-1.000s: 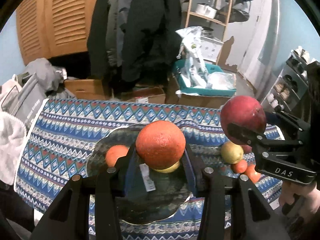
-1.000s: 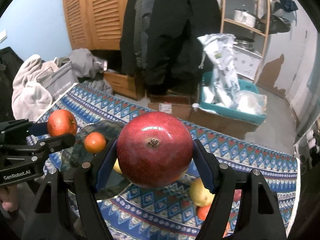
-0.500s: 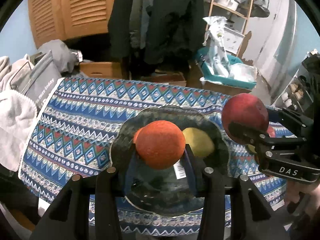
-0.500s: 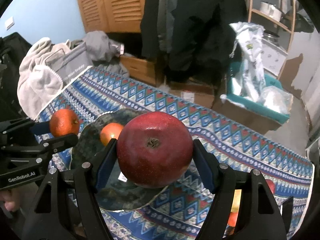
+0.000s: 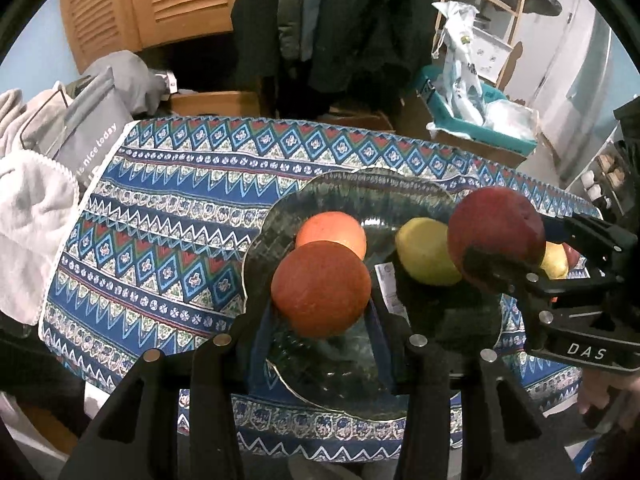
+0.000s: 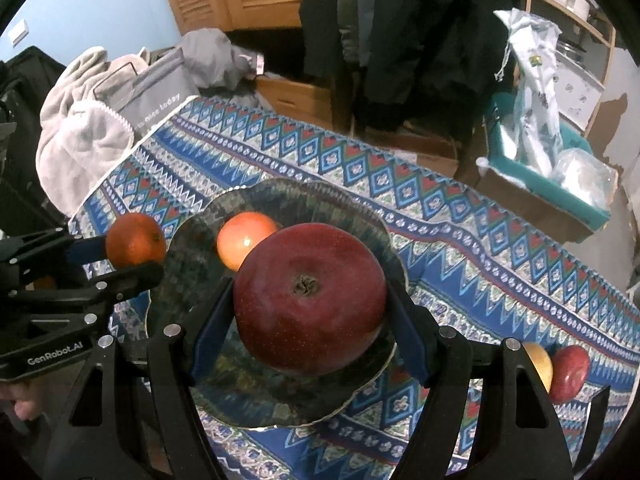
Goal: Organize fruits
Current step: 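Lower the orange into the bowl and open left tool while right tool releases the apple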
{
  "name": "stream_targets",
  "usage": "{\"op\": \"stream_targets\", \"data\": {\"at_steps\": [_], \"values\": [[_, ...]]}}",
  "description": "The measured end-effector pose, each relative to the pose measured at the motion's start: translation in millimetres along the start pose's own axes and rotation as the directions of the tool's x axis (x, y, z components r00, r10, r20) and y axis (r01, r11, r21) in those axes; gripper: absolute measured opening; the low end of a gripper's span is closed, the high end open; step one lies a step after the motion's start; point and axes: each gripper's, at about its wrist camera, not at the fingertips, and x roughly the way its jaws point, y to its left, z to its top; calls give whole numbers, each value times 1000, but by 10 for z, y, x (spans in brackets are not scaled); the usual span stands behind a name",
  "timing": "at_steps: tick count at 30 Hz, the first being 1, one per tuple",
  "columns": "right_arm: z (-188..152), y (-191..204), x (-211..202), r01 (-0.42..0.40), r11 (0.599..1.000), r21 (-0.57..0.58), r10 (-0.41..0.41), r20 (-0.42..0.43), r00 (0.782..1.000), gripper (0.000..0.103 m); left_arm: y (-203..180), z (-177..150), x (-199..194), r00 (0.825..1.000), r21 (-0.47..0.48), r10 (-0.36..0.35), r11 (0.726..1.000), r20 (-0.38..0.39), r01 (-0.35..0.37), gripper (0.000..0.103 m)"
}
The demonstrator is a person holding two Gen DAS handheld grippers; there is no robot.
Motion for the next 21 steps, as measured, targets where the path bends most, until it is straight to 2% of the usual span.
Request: {"op": "stream_targets", "data": {"at_steps": [21], "values": [[-123,9,262,-19,1000,3,20,-94,995,75,20,-71,214,995,-3,20,1000,-101,-20,47]]}}
